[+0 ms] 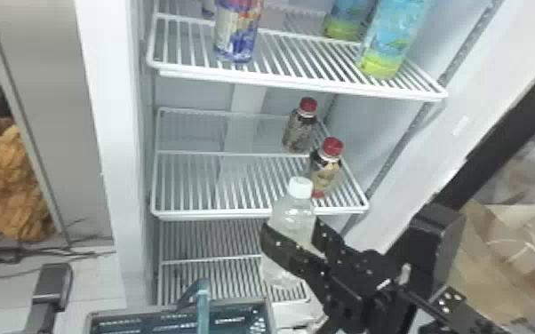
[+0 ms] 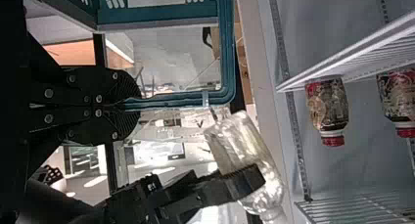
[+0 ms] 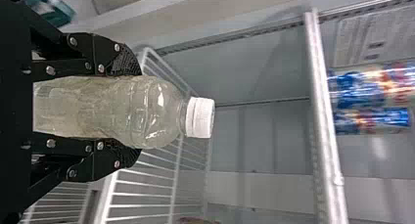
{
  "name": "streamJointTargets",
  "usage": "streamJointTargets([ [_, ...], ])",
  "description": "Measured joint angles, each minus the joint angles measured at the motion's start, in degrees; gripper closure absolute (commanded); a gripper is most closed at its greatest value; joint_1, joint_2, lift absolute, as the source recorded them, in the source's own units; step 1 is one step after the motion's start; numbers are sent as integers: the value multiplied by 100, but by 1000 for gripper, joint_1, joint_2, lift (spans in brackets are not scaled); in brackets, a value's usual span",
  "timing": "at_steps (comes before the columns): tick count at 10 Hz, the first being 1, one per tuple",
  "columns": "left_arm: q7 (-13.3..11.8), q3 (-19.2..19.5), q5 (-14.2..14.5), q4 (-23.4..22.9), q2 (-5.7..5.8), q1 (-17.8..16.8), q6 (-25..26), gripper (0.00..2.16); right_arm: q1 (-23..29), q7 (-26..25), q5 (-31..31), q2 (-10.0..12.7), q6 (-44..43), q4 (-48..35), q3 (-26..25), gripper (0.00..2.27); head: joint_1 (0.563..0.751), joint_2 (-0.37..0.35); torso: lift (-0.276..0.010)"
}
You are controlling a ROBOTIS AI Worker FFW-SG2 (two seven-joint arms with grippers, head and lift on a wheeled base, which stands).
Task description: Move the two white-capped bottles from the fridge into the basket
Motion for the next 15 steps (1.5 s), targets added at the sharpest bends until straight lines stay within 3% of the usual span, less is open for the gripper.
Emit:
streamJointTargets([
  [5, 0, 8, -12, 0, -9, -28, -13, 1156, -111, 182, -18, 13, 2125, -203, -109, 794, 695, -350, -260],
  [11, 0, 2, -10, 0, -9, -38, -13, 1156, -615, 88, -737, -87, 3471, 292, 97, 794, 695, -322, -260],
  [15, 0, -2, 11, 0, -17, -38, -13, 1156, -1127, 97, -1049, -126, 3571, 1010, 339, 739, 695, -272, -260],
])
